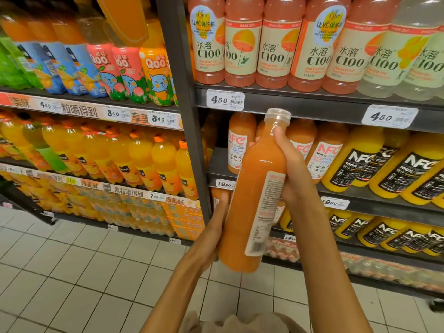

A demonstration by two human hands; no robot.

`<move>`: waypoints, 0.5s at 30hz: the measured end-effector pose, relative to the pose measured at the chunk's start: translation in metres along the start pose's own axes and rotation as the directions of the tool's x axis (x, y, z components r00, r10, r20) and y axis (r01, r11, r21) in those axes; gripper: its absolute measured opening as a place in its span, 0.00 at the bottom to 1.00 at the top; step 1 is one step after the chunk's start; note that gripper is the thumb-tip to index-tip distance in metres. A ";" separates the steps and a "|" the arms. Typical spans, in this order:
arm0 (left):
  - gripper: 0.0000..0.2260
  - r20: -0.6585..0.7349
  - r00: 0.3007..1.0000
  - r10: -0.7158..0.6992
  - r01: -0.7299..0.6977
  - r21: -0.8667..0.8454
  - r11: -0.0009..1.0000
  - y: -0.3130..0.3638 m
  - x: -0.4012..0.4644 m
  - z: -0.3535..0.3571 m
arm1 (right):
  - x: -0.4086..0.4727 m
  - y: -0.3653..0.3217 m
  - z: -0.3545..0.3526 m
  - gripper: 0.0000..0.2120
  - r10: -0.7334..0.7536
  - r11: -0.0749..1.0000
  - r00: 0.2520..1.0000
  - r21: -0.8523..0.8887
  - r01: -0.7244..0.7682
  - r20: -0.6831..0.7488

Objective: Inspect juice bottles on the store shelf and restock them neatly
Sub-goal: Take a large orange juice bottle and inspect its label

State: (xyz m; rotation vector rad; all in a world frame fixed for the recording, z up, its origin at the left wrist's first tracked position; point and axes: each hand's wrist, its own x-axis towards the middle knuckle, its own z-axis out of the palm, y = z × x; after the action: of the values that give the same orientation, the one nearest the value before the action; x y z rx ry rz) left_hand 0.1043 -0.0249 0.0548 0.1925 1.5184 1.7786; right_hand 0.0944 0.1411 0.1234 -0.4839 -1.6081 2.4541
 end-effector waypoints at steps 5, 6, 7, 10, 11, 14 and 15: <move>0.19 -0.011 0.997 0.082 -0.082 0.018 0.996 0.005 -0.001 0.008 | 0.002 -0.004 0.004 0.18 -0.043 0.988 0.998 -0.153 0.034 -0.051; 0.18 0.004 0.996 0.087 -0.087 -0.002 0.996 0.005 -0.002 0.008 | 0.003 -0.005 0.004 0.16 -0.054 0.984 0.998 -0.171 0.047 -0.037; 0.19 0.023 0.997 0.075 -0.074 -0.040 0.996 0.006 -0.004 0.007 | 0.004 -0.007 0.003 0.15 -0.057 0.982 0.998 -0.181 0.052 -0.027; 0.27 0.117 0.993 0.018 0.008 -0.219 0.976 0.002 -0.005 -0.001 | 0.004 -0.008 0.000 0.15 -0.037 0.998 0.998 -0.052 0.039 0.048; 0.31 0.160 0.987 0.001 0.041 -0.256 0.966 0.001 -0.005 -0.002 | 0.002 -0.009 0.001 0.15 -0.043 0.998 0.991 0.045 0.038 0.126; 0.41 0.263 0.964 -0.045 0.127 -0.302 0.945 -0.002 -0.007 0.001 | 0.001 -0.007 0.004 0.19 -0.080 0.974 0.955 0.224 0.014 0.286; 0.42 0.260 0.965 -0.039 0.117 -0.293 0.949 -0.004 -0.008 0.002 | 0.000 -0.006 0.005 0.19 -0.073 0.976 0.951 0.216 0.007 0.301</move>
State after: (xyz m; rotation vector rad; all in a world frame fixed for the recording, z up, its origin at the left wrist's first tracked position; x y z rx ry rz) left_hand 0.1125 -0.0280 0.0547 0.1909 1.0422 1.8222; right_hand 0.0920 0.1392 0.1309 -0.0351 -1.4090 2.7347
